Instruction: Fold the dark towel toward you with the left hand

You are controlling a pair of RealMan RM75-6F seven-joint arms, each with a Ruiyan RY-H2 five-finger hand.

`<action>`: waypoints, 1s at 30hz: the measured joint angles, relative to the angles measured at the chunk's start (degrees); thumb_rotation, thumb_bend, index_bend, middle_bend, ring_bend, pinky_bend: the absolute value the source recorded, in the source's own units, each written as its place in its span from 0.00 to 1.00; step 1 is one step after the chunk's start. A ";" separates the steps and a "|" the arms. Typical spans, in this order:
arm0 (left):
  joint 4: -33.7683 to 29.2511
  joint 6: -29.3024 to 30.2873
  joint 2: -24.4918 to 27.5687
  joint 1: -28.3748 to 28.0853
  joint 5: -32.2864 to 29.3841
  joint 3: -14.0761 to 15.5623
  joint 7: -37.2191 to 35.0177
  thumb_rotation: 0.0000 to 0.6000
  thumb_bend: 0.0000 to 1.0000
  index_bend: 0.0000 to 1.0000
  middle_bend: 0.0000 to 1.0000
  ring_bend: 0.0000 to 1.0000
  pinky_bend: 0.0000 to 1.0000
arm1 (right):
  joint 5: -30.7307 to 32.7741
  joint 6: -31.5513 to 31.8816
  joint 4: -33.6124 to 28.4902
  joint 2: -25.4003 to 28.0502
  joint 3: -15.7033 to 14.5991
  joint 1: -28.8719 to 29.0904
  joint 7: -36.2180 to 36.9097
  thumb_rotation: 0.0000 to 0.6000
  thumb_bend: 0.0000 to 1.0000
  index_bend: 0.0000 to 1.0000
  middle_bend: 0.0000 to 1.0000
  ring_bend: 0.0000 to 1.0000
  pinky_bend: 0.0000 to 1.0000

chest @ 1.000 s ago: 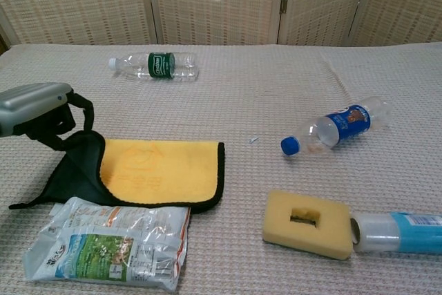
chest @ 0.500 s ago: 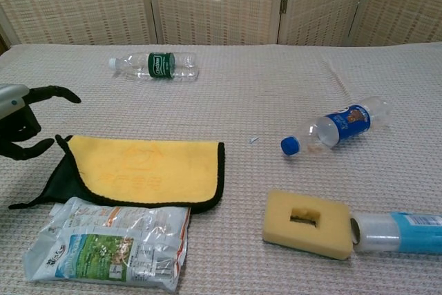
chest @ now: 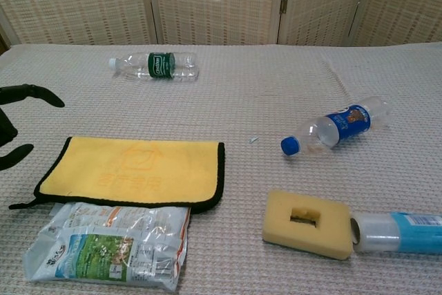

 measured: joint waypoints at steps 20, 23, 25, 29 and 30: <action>-3.94 -9.77 -1.12 2.21 -0.75 5.24 0.48 1.00 0.49 0.31 1.00 1.00 1.00 | -1.27 0.38 0.07 0.33 -0.53 0.09 0.73 1.00 0.35 0.00 0.00 0.00 0.00; -3.85 -11.11 -1.52 1.90 -1.38 4.83 0.67 1.00 0.49 0.27 1.00 1.00 1.00 | -1.29 0.47 0.09 0.32 -0.55 0.05 0.69 1.00 0.35 0.00 0.00 0.00 0.00; -3.91 -12.22 -1.67 1.55 -1.84 4.55 0.89 1.00 0.49 0.24 1.00 1.00 1.00 | -1.21 0.42 0.05 0.32 -0.55 0.06 0.69 1.00 0.35 0.00 0.00 0.00 0.00; -4.68 -14.40 -1.67 0.64 -2.73 3.99 2.12 1.00 0.47 0.18 1.00 1.00 1.00 | -1.01 0.23 0.08 0.30 -0.49 0.15 0.75 1.00 0.35 0.00 0.00 0.00 0.00; -4.96 -14.85 -1.63 0.41 -2.97 3.84 2.57 1.00 0.47 0.18 1.00 1.00 1.00 | -0.97 0.21 0.08 0.31 -0.48 0.16 0.76 1.00 0.35 0.00 0.00 0.00 0.00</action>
